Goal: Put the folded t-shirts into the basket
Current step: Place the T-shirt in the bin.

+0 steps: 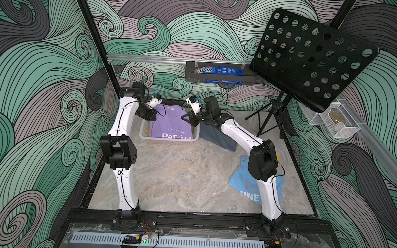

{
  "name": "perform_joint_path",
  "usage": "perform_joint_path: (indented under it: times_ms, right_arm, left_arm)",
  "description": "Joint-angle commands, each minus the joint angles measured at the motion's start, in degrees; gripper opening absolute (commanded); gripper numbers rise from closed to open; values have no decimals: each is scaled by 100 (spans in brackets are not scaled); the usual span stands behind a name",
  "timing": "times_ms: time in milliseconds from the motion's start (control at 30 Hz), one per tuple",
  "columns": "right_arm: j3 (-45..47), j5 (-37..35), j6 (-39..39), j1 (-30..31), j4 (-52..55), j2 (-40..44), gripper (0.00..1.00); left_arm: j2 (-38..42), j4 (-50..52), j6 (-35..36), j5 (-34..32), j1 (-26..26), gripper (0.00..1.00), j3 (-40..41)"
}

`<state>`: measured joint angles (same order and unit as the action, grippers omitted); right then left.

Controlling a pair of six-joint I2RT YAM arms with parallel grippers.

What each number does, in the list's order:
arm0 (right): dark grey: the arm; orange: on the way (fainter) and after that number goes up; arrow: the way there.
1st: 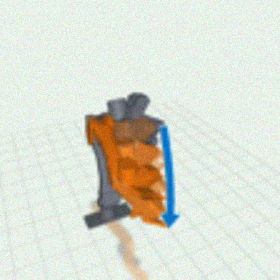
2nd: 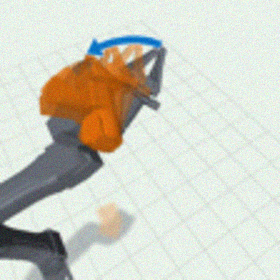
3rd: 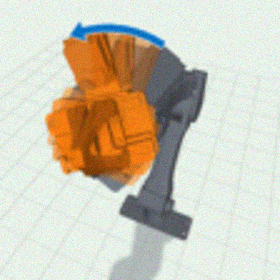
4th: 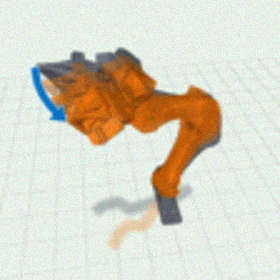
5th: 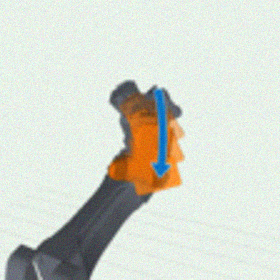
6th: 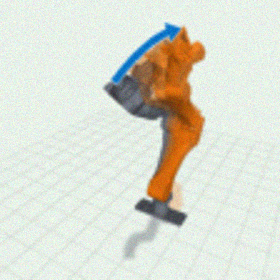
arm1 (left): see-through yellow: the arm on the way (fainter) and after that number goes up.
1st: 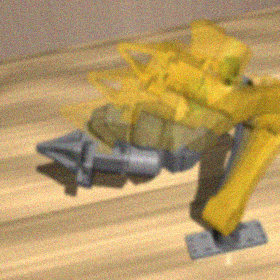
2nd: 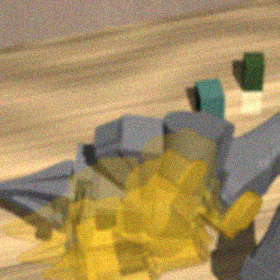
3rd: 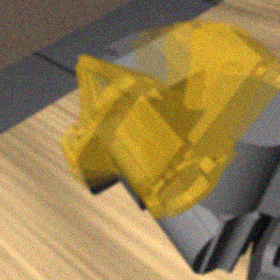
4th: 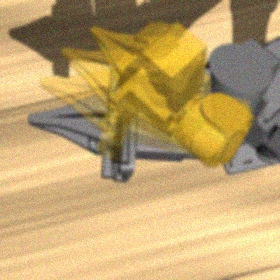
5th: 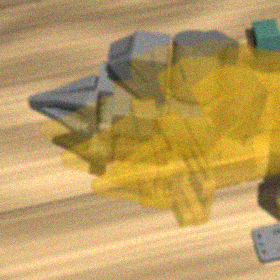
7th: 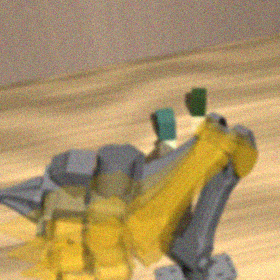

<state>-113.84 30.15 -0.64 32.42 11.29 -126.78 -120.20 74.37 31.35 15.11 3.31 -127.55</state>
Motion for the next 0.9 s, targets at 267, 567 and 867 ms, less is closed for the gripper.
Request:
perform_joint_path:
  times_ms: [267,567,867]
  right_arm:
    - [145,-29,122,-56,-240,73,0]
    - [63,-225,66,-152,-337,-236,0]
    - [-364,-358,-67,-218,-294,-763,15]
  left_arm:
    - [-268,144,125,-273,47,0,-50]
    - [-656,-167,114,-405,45,0,-235]
    - [-988,-685,17,-430,38,11,-254]
